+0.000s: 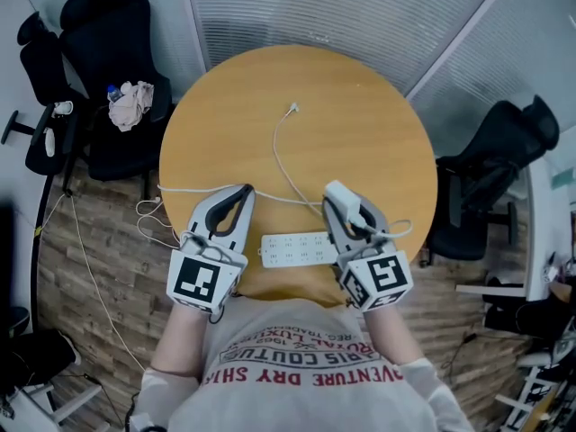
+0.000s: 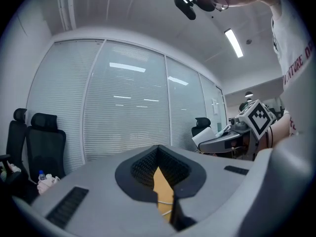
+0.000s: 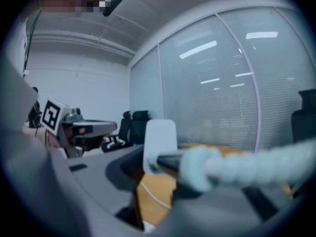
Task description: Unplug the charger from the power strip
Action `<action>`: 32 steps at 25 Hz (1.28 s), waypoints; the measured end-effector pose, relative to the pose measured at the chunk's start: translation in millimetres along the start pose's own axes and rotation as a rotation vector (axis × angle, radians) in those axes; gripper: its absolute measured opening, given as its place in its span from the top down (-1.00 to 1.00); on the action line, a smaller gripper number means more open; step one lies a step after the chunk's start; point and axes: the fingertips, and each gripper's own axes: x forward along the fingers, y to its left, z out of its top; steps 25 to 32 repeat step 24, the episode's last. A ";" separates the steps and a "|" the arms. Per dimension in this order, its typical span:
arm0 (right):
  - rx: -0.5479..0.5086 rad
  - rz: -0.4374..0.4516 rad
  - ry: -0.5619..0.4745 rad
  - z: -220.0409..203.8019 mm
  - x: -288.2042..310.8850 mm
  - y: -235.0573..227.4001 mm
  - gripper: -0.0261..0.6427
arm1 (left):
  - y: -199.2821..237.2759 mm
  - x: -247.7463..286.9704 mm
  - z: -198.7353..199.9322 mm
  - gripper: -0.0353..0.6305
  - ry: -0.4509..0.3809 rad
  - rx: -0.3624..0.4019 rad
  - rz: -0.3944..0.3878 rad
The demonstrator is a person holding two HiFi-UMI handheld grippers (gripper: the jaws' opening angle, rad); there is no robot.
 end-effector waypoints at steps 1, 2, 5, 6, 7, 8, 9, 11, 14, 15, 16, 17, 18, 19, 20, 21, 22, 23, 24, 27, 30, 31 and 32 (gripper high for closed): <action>0.003 -0.001 0.003 -1.1 0.0 0.1 0.46 | -1.4 0.7 -1.0 0.80 0.002 -0.002 -0.005; 0.007 -0.002 0.006 -2.0 0.5 0.0 0.46 | -2.2 1.7 -1.7 0.80 0.004 -0.004 -0.010; 0.020 -0.008 0.012 -4.5 1.5 -1.9 0.46 | -4.4 4.4 -3.6 0.80 0.009 -0.007 -0.020; 0.026 -0.011 0.012 -5.1 1.1 -2.7 0.46 | -5.6 4.8 -4.4 0.79 0.012 -0.008 -0.022; 0.031 -0.013 0.012 -5.7 0.6 -3.3 0.46 | -6.7 5.3 -5.2 0.80 0.014 -0.010 -0.024; 0.035 -0.015 0.012 -6.3 0.4 -3.6 0.46 | -7.7 5.7 -6.0 0.79 0.018 -0.012 -0.026; 0.038 -0.017 0.012 -7.1 0.3 -3.8 0.46 | -8.5 6.1 -6.9 0.79 0.021 -0.012 -0.030; 0.041 -0.020 0.017 -8.4 0.1 -3.5 0.46 | -10.7 6.8 -8.0 0.79 0.025 -0.015 -0.042; 0.037 -0.023 0.025 -10.1 -0.4 -3.3 0.46 | -14.4 8.0 -7.3 0.80 0.023 -0.032 -0.059; 0.035 -0.024 0.026 -10.7 -0.2 -3.2 0.46 | -14.7 8.5 -7.2 0.80 0.023 -0.034 -0.062; 0.035 -0.024 0.028 -11.2 0.2 -3.1 0.46 | -14.6 8.9 -7.4 0.80 0.024 -0.034 -0.064; 0.034 -0.025 0.030 -11.6 0.6 -2.7 0.46 | -14.5 9.3 -7.7 0.79 0.025 -0.034 -0.065; 0.034 -0.025 0.033 -11.9 1.0 -2.4 0.46 | -14.4 9.6 -8.0 0.80 0.026 -0.035 -0.066; 0.034 -0.025 0.036 -12.3 1.1 -2.1 0.46 | -14.5 9.7 -8.4 0.80 0.026 -0.036 -0.067; 0.035 -0.026 0.037 -12.6 1.0 -1.9 0.46 | -14.8 9.7 -8.8 0.79 0.027 -0.036 -0.068; 0.035 -0.026 0.038 -12.7 0.9 -1.5 0.46 | -15.2 9.7 -9.2 0.79 0.028 -0.036 -0.069; 0.034 -0.025 0.038 -12.7 0.7 -1.1 0.46 | -15.6 9.7 -9.5 0.79 0.030 -0.036 -0.070; 0.034 -0.025 0.038 -12.7 0.5 -0.6 0.46 | -16.0 9.6 -9.8 0.79 0.031 -0.036 -0.070; 0.034 -0.025 0.039 -12.7 0.3 -0.1 0.46 | -16.4 9.5 -10.1 0.80 0.031 -0.036 -0.071; 0.034 -0.025 0.039 -12.7 0.3 -0.1 0.46 | -16.4 9.5 -10.1 0.80 0.031 -0.036 -0.071; 0.034 -0.025 0.039 -12.7 0.3 -0.1 0.46 | -16.4 9.5 -10.1 0.80 0.031 -0.036 -0.071; 0.034 -0.025 0.039 -12.7 0.3 -0.1 0.46 | -16.4 9.5 -10.1 0.80 0.031 -0.036 -0.071; 0.034 -0.025 0.039 -12.7 0.3 -0.1 0.46 | -16.4 9.5 -10.1 0.80 0.031 -0.036 -0.071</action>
